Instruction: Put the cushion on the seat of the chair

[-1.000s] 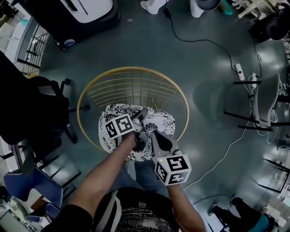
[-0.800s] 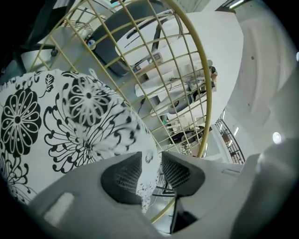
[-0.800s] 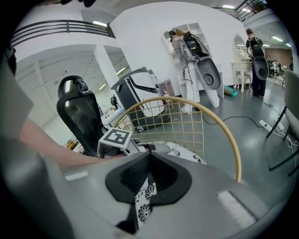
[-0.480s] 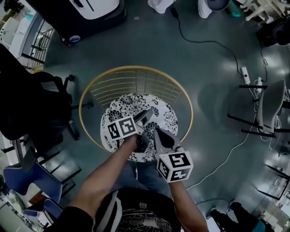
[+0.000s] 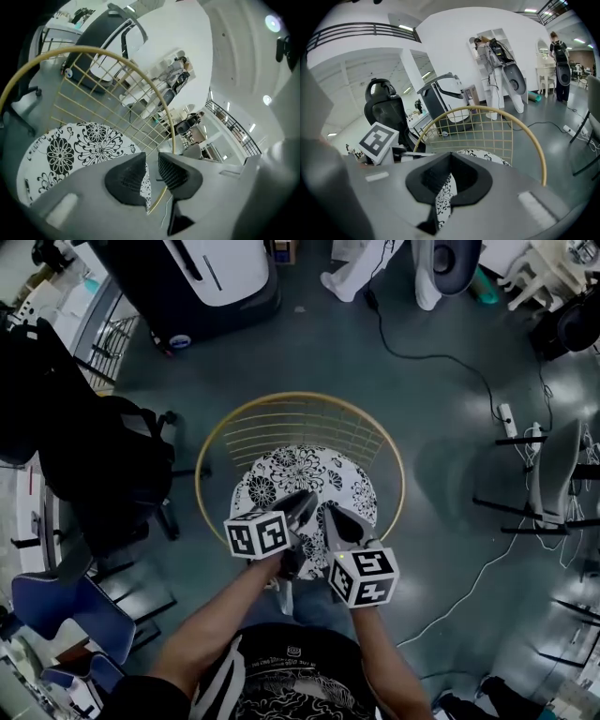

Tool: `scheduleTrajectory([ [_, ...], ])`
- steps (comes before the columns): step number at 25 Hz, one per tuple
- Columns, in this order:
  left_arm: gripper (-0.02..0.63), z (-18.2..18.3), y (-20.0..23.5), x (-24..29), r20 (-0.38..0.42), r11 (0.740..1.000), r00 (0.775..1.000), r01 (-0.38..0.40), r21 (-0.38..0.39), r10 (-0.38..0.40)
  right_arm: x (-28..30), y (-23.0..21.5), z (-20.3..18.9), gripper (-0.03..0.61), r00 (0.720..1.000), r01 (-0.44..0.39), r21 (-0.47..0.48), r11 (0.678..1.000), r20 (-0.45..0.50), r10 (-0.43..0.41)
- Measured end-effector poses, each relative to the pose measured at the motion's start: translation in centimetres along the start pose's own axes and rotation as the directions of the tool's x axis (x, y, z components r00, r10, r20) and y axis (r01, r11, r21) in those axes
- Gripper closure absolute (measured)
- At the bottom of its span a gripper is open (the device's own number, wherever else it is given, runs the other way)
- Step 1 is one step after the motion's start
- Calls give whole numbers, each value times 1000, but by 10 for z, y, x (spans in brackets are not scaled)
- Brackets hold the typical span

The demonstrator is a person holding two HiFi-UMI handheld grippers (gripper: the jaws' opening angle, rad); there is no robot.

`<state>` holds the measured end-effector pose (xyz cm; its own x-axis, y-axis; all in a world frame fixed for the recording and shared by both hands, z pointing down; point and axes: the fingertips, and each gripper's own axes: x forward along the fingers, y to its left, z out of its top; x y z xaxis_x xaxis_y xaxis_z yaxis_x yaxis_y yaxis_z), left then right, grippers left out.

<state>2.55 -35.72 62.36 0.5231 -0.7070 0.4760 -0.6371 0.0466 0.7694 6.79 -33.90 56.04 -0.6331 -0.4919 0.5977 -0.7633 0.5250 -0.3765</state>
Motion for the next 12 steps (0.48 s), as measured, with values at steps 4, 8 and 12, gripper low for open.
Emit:
scheduleTrajectory([
  [4,548,-1,-18,-37,-4,996,1000,25,80,-25,-11,19,1,580,999,15,8,1000,29,-16],
  [8,551,-3,-26,-75,4,986,1000,29,162,-30,-24,48,-5,580,999,18,-1,1000,45,-18],
  [12,613,4,-39,-110,85,978,996,17,206,-35,-37,72,-14,580,998,19,-30,999,62,-17],
])
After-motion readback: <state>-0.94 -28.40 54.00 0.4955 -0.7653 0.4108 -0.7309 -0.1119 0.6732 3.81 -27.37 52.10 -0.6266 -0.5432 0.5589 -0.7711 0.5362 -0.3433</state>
